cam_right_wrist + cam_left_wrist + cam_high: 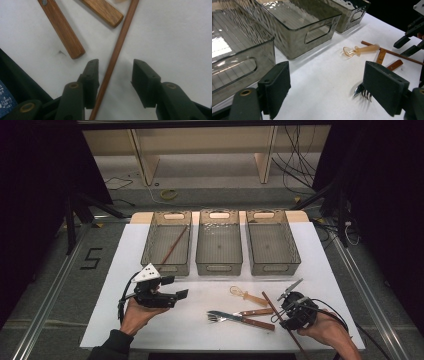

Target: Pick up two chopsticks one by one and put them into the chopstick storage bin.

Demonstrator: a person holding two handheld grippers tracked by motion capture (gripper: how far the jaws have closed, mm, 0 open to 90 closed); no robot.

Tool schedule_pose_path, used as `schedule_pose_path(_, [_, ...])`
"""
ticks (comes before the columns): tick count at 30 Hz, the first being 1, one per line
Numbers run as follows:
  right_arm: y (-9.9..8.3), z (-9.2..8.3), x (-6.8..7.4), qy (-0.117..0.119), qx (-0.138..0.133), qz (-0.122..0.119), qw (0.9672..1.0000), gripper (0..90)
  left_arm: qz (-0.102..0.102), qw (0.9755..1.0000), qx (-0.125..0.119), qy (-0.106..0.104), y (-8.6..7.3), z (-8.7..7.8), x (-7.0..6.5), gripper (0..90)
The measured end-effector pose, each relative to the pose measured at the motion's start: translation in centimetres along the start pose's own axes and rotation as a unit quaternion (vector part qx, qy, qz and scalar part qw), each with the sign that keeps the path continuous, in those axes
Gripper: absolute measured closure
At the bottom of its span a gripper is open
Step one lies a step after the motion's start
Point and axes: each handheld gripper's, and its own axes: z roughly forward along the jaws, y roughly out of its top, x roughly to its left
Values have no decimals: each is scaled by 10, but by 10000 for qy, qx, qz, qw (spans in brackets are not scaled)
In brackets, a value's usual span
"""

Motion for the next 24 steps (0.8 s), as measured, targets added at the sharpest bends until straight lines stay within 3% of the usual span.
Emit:
schedule_pose_path(16, [1,8,3,-73,327,-174,9993,751,-3,9999,129,-31,-7,3,-2,214])
schedule_pose_path(24, [2,7,1,-184,423,-127,9989,807,-9,9999,123,-60,-8,4,-3,217])
